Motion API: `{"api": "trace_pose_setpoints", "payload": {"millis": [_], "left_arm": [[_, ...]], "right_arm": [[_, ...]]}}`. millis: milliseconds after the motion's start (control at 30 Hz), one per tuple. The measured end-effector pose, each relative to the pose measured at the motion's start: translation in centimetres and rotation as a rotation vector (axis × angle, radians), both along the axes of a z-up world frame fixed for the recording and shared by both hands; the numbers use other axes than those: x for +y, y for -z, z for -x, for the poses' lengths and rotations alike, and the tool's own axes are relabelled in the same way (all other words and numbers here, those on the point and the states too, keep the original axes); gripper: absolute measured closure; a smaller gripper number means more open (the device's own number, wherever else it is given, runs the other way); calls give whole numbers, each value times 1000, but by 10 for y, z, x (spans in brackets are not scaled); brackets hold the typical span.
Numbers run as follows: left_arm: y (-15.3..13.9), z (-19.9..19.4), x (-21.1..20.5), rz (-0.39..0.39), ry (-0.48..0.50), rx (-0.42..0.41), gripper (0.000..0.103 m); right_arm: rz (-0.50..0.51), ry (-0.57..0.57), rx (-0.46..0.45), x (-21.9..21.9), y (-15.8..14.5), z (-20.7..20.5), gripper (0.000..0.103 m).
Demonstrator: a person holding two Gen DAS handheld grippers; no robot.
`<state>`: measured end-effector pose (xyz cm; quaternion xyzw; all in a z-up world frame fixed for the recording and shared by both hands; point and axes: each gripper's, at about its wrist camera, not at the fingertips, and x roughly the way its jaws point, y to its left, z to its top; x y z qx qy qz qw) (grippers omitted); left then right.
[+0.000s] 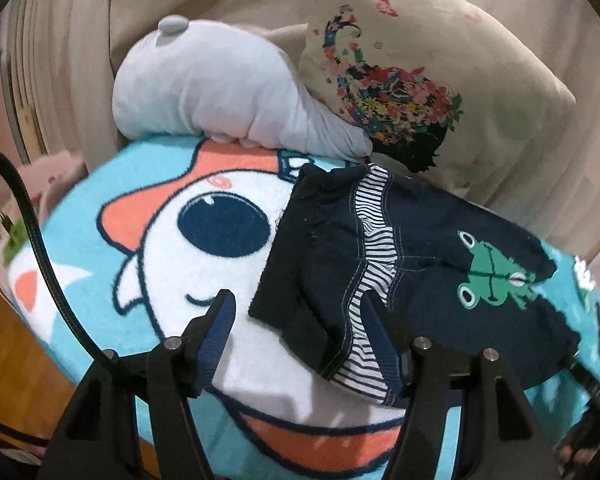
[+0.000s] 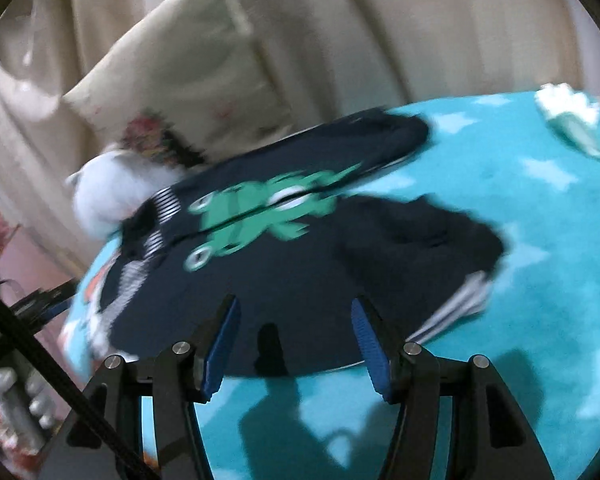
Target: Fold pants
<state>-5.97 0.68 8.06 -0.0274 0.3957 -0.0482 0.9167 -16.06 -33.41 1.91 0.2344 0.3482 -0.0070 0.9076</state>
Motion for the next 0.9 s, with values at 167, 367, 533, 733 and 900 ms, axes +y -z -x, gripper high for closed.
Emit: {"api": "trace_pose_setpoints", "payload": {"millis": [167,367,533,733,900], "left_arm": [[2,2,-7,-49,-9,-24,39],[4,5,-16,-100,-22,-45,39],[5,3,-16,-124,-35,-52,39],[8,1,-18,-137,-36,-49,39],[10,0,-21,-147,-30,-45,38]], "right_arm": [[33,114,-8,-22,-7,19,42],[59,148,-41,-19,-16,30,40],[84,136,-50,-11,-19,27,39],[82,130,-27,-9,-13,22,38],[76,123,-17,-9,-10,19,38]]}}
